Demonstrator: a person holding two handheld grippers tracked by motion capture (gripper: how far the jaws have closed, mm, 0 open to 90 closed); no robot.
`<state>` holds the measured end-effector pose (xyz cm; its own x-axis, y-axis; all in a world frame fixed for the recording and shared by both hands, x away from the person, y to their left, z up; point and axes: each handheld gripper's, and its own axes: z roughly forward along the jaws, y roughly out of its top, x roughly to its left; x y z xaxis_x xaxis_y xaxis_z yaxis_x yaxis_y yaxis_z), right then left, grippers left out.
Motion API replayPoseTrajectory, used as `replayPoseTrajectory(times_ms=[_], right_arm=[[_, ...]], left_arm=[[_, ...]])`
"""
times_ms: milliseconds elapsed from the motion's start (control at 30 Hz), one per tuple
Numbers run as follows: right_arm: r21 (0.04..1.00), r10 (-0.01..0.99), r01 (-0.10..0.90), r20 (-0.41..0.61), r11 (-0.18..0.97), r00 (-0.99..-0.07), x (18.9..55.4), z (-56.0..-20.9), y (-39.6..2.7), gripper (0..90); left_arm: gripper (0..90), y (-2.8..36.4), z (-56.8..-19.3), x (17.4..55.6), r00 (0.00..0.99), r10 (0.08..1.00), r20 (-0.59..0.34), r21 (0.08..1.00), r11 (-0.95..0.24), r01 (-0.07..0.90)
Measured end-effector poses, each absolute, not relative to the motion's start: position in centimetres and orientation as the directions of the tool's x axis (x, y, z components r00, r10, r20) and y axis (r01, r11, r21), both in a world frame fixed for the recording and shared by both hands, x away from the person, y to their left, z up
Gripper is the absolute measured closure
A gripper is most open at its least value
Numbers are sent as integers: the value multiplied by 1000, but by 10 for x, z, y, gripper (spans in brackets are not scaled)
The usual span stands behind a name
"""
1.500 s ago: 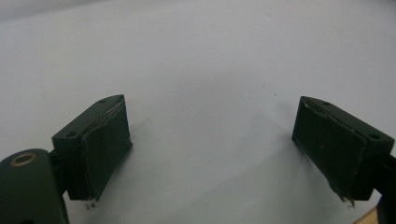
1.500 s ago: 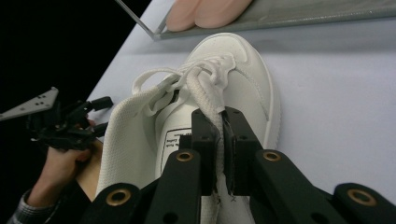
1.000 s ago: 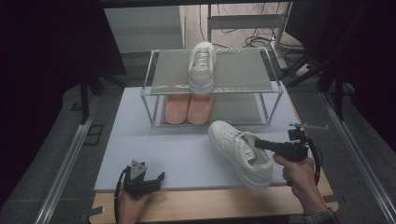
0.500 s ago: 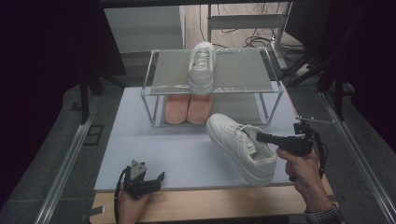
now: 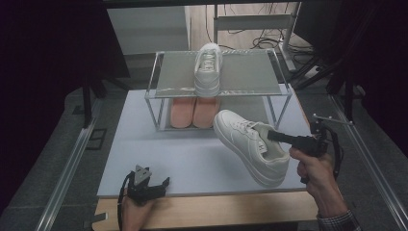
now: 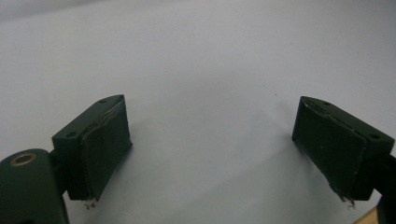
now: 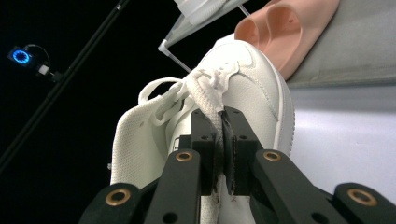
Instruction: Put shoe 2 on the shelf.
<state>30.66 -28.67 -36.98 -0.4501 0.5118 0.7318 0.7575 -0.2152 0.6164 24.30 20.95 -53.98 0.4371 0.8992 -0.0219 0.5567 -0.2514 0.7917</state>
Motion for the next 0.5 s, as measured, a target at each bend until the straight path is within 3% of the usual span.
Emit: replayPoseTrajectory(times_ms=[500], right_arm=[[623,503,736,741,-265,-445,306,-335,-295,840]], left_arm=[[112,210,-540,243,438,899,-20,789,-255,559]])
